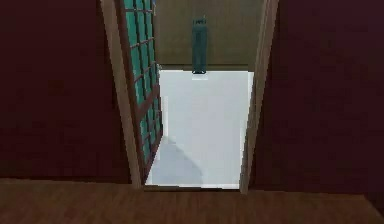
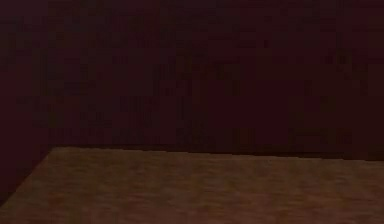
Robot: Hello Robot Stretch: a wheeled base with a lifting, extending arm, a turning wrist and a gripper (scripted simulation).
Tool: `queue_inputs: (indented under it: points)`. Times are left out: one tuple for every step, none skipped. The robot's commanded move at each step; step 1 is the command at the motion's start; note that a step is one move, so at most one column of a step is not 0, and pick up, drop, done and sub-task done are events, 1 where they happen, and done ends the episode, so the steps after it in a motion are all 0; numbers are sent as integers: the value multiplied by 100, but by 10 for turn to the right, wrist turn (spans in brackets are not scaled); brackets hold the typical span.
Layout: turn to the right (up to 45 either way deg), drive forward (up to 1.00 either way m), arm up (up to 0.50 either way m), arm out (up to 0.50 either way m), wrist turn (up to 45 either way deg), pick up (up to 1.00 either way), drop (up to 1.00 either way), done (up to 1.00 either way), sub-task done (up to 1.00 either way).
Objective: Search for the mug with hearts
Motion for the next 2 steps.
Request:
queue_inputs:
  points:
    - [0,100,0,0,0,0,0,0,0]
    - [0,100,0,0,0,0,0,0,0]
